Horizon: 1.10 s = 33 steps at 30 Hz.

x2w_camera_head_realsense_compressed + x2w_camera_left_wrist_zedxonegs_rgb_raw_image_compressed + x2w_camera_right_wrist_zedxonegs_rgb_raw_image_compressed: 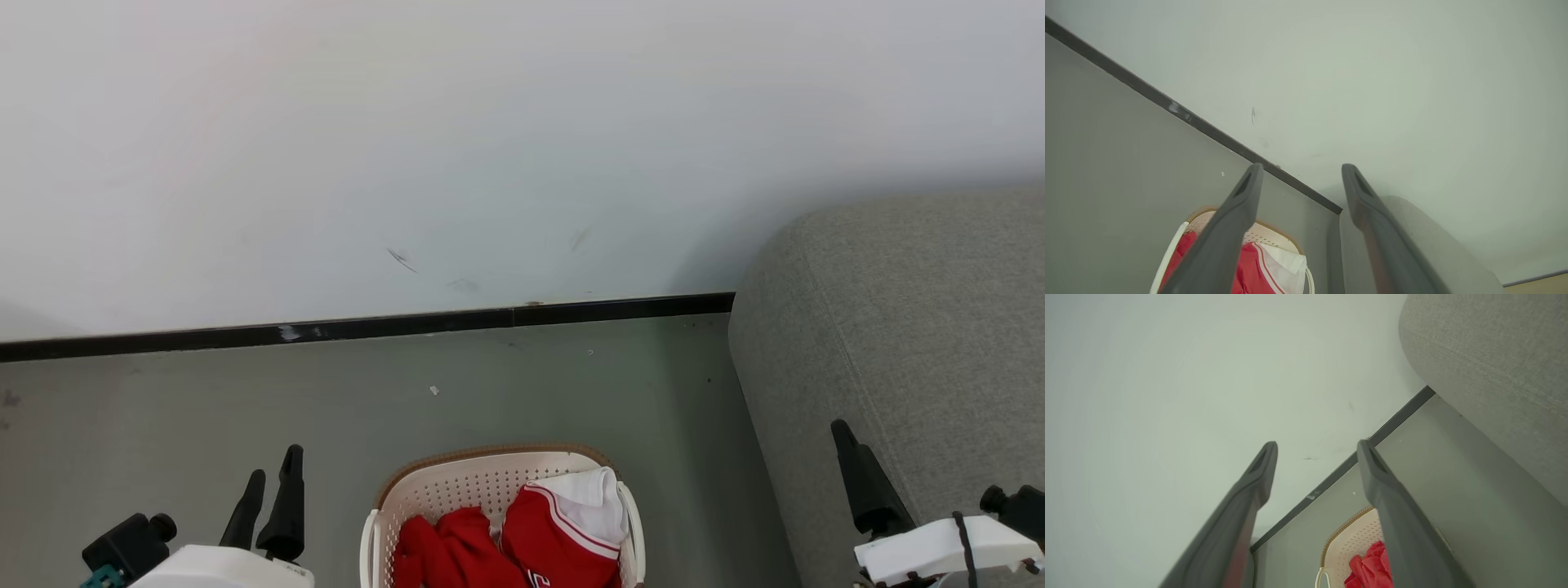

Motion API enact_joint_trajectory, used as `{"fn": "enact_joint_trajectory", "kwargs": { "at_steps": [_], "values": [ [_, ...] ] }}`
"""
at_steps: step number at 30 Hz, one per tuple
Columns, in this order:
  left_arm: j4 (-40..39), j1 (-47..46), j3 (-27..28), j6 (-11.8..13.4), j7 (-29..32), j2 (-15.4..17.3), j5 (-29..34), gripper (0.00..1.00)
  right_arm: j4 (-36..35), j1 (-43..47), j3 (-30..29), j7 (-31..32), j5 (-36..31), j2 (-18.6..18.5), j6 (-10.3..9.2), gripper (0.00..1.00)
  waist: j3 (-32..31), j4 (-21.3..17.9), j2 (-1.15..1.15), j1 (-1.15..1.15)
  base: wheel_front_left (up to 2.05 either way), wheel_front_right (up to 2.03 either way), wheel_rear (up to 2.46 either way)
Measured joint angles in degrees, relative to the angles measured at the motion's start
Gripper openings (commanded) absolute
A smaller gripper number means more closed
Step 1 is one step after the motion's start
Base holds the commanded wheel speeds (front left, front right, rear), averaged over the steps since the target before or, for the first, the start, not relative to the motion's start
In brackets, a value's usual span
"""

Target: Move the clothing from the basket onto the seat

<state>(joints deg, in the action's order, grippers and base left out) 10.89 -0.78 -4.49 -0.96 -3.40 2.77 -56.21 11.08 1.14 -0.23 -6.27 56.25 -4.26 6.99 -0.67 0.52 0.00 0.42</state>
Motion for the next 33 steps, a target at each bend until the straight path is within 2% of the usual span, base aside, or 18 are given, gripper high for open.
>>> {"fn": "enact_joint_trajectory", "kwargs": {
  "at_steps": [6,14,33],
  "values": [
    [-0.7,0.0,-1.5,1.8,-1.2,1.0,7.5,1.00,-0.3,1.2,0.7,-0.9,-8.9,0.3,0.02,1.00,0.1,0.1,0.00,-0.16,0.00,0.00,0.00],
    [-0.9,0.1,-3.8,3.9,-2.8,1.4,16.5,1.00,-0.8,1.3,0.8,-2.1,-16.6,0.5,0.02,1.00,0.3,0.2,0.00,-0.32,0.00,0.00,0.00],
    [-1.5,1.4,-6.6,7.9,-6.4,1.1,31.5,1.00,-1.0,2.6,0.1,-4.7,-34.0,1.0,0.05,1.00,0.4,0.2,0.00,-0.38,0.00,0.00,0.00]
  ]
}}
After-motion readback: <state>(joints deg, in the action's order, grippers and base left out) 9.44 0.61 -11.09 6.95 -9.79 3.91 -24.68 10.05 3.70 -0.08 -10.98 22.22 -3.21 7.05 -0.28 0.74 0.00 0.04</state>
